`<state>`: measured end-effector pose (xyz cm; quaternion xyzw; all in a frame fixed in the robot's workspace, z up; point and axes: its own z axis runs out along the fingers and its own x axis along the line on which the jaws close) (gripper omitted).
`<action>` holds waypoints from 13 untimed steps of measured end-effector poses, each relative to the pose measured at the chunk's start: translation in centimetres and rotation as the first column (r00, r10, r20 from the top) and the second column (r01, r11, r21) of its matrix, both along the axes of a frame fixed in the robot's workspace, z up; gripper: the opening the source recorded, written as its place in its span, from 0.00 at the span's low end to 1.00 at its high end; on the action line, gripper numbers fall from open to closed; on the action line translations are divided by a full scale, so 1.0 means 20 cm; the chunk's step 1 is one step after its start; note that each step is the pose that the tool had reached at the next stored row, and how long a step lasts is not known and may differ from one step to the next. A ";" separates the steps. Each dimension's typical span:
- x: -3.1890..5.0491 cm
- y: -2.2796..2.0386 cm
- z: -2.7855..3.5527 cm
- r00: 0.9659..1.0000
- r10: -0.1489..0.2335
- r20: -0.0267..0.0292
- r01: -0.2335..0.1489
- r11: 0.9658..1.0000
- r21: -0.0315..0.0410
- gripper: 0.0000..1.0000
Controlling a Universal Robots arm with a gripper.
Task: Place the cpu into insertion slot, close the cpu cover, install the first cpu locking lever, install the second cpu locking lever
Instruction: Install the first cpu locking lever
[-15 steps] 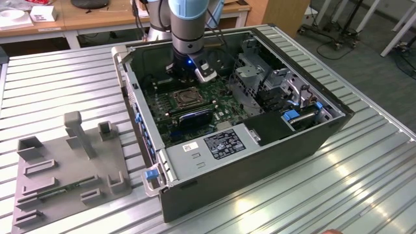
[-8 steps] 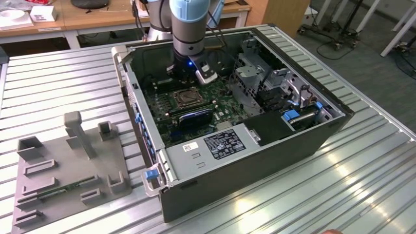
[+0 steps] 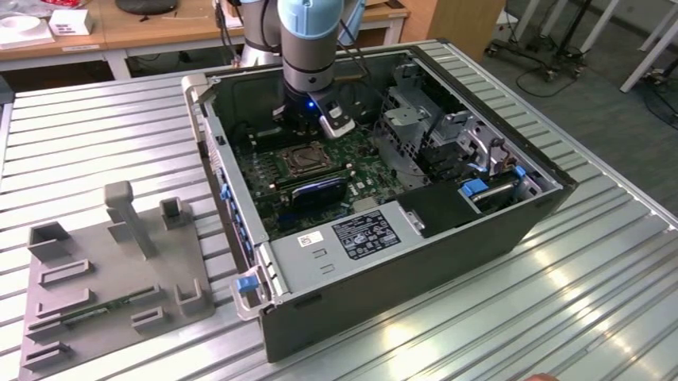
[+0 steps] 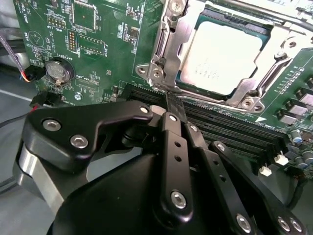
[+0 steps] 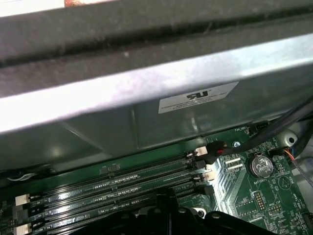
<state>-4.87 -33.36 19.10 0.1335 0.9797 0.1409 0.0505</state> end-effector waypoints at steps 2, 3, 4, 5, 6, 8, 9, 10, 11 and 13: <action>0.000 0.000 0.002 1.000 0.000 0.000 0.000 1.000 0.000 0.11; 0.000 0.000 0.005 1.000 0.000 0.000 0.000 1.000 0.000 0.11; 0.001 0.001 0.009 1.000 0.000 0.000 0.000 1.000 0.001 0.11; 0.000 0.000 0.016 1.000 0.000 0.000 0.000 1.000 0.000 0.11; 0.000 0.000 0.023 1.000 0.000 0.000 0.000 1.000 0.000 0.11; 0.000 0.000 0.034 1.000 0.000 0.000 0.000 1.000 0.000 0.11; 0.000 0.000 0.040 1.000 0.000 0.000 0.000 1.000 0.000 0.11; 0.000 0.000 0.046 1.000 0.000 0.000 0.000 1.000 0.000 0.11; 0.000 0.000 0.052 1.000 0.000 0.000 0.000 1.000 0.000 0.11; 0.000 0.000 0.062 1.000 0.000 0.000 0.000 1.000 0.000 0.11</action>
